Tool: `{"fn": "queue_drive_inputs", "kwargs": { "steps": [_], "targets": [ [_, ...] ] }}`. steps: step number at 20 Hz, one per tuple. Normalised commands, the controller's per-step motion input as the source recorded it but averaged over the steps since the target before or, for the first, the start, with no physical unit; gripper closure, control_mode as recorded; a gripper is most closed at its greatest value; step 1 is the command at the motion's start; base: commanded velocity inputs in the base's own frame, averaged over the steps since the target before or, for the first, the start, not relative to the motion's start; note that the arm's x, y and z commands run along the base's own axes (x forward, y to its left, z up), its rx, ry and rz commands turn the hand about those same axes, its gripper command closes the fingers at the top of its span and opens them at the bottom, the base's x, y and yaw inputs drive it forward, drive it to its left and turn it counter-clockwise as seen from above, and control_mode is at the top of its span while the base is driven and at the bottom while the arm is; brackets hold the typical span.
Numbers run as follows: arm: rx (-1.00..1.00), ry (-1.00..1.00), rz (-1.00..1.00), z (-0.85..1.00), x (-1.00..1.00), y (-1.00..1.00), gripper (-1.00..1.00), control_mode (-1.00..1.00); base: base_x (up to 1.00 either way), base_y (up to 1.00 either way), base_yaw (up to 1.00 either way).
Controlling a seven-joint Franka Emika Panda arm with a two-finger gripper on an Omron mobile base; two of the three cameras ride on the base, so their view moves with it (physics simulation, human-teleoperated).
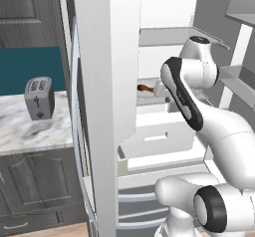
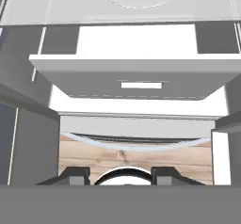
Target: Transport the chicken drumstick from the fridge to the microwave and turn on the microwave.
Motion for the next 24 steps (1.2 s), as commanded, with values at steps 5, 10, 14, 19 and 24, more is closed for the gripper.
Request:
{"fn": "queue_drive_inputs", "kwargs": {
  "steps": [5,10,14,19,24],
  "targets": [
    [0.00,-0.03,0.00,-0.04,-0.05,0.00,-1.00,-1.00,0.00,0.00,0.00],
    [-0.05,-0.33,0.00,0.00,-0.01,0.03,-1.00,-1.00,0.00,0.00,0.00],
    [-0.07,-0.26,-0.01,0.06,0.07,0.03,-1.00,-1.00,0.00,0.00,0.00],
    [-0.01,-0.08,-0.02,0.03,0.11,0.00,-1.00,-1.00,0.00,0.00,0.00],
    [0.00,0.00,0.00,0.05,0.25,0.00,-1.00,-1.00,0.00,0.00,0.00]
  ]
}}
